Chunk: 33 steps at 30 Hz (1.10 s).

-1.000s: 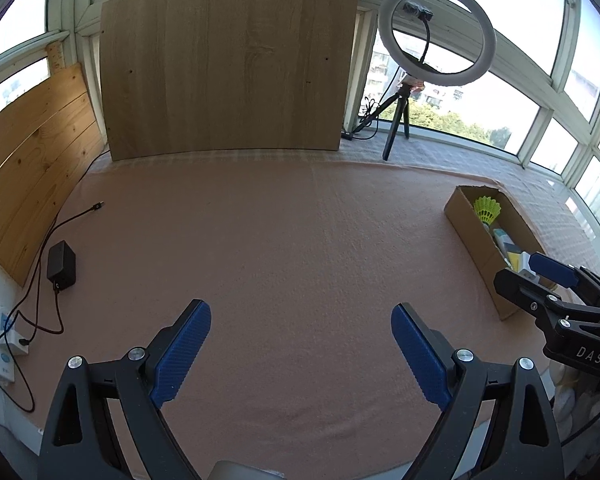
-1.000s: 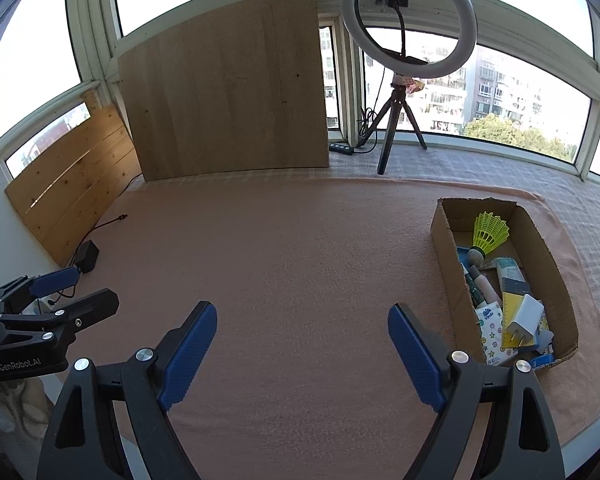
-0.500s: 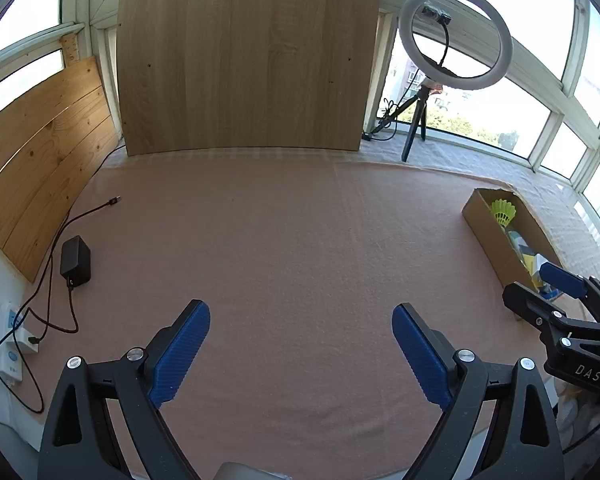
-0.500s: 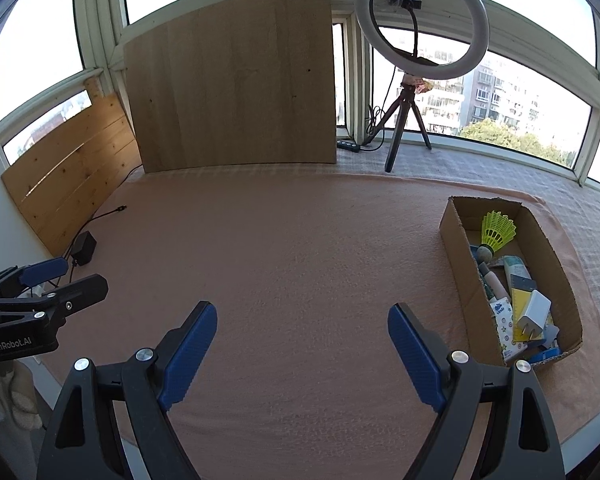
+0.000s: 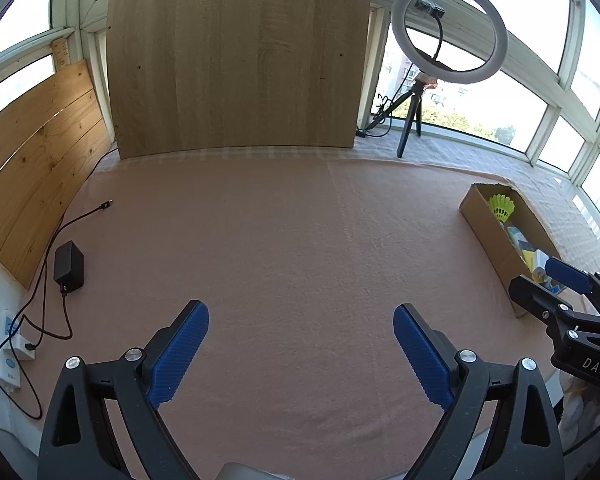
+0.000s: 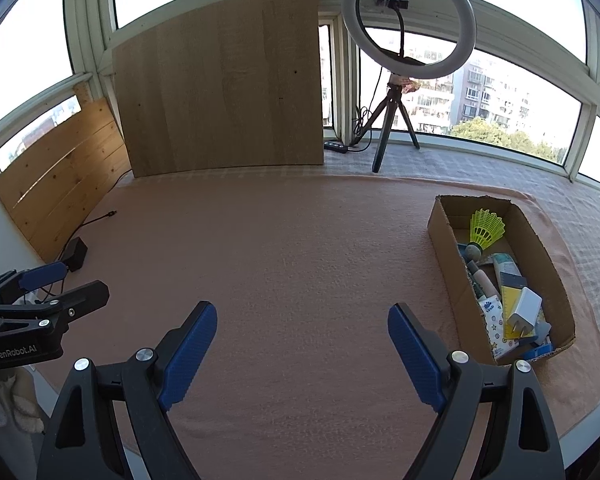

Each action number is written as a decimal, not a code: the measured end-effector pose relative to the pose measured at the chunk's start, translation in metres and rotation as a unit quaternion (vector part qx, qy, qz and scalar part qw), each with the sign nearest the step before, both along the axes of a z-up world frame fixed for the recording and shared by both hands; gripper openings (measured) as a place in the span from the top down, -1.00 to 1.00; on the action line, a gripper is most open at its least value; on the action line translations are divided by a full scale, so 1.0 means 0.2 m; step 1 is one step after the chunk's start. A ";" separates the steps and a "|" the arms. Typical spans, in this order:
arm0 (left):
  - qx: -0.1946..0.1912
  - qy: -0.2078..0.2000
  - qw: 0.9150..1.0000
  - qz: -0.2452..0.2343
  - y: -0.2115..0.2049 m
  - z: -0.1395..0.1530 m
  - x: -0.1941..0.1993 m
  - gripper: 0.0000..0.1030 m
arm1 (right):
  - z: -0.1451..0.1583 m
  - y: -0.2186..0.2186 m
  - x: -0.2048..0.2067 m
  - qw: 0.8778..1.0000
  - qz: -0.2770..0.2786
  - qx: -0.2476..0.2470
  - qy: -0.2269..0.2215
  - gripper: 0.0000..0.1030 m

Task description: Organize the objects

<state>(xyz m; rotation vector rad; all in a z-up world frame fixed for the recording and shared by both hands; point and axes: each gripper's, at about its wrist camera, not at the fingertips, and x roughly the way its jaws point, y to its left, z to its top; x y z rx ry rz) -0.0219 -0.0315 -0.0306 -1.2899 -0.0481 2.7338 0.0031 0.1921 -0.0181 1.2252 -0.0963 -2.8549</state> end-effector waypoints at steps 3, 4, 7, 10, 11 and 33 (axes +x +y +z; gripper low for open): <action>-0.001 -0.001 1.000 0.003 0.01 -0.01 0.00 -0.87 | 0.00 0.00 0.00 1.000 0.000 -0.002 -0.001 -0.65; -0.001 -0.002 1.000 0.004 0.01 -0.01 0.00 -0.87 | 0.00 0.00 0.00 1.000 0.000 -0.002 -0.001 -0.65; -0.003 -0.003 1.000 0.005 0.01 -0.01 0.00 -0.87 | -0.01 0.00 0.00 1.000 0.002 -0.004 -0.001 -0.65; -0.002 -0.003 1.000 0.006 0.00 -0.02 0.01 -0.87 | -0.01 0.00 0.00 1.000 0.003 -0.005 -0.001 -0.65; -0.002 -0.003 1.000 0.006 0.00 -0.02 0.01 -0.87 | -0.01 0.00 0.00 1.000 0.003 -0.006 -0.002 -0.65; 0.000 -0.008 1.000 0.005 0.00 -0.03 0.00 -0.87 | -0.03 0.02 -0.02 1.000 -0.003 -0.009 -0.011 -0.65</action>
